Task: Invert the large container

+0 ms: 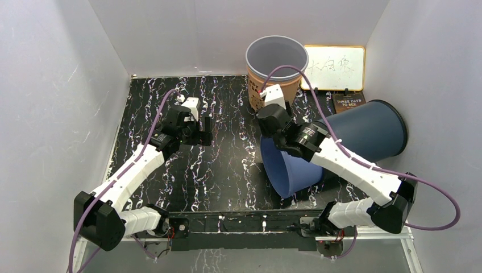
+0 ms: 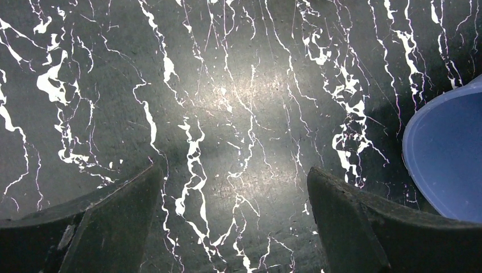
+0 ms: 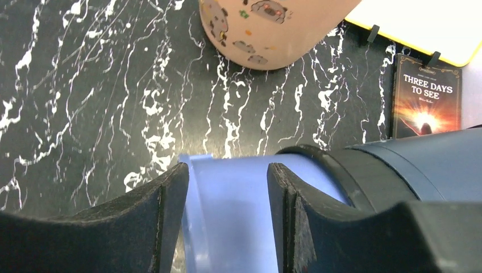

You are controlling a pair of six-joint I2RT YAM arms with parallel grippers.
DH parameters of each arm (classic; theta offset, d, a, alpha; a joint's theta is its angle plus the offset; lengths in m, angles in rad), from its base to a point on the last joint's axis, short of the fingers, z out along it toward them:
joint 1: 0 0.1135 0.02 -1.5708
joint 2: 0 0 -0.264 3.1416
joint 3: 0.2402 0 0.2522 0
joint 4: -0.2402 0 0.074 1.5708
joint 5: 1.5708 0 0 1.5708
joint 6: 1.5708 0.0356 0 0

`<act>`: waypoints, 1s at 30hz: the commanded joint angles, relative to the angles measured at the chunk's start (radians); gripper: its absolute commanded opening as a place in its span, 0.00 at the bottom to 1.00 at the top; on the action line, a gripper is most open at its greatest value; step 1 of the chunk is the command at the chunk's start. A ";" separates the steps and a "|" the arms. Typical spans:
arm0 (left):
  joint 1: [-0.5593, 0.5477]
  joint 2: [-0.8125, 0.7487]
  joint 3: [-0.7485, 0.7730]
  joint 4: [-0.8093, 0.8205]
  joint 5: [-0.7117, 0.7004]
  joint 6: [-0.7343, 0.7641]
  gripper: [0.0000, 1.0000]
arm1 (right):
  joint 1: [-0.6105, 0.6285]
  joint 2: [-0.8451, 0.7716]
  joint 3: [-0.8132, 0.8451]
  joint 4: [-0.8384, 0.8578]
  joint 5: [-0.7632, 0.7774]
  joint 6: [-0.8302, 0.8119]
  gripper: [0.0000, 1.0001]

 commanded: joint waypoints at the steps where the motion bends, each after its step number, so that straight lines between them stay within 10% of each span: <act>1: 0.001 -0.029 -0.011 -0.002 -0.009 -0.009 0.98 | 0.100 -0.044 0.092 -0.134 0.125 0.031 0.50; 24: 0.000 -0.065 -0.082 -0.003 -0.009 -0.031 0.98 | 0.331 0.131 0.158 -0.620 0.426 0.358 0.36; 30: 0.001 -0.082 -0.110 0.003 -0.008 -0.041 0.98 | 0.331 0.125 0.122 -0.587 0.437 0.364 0.19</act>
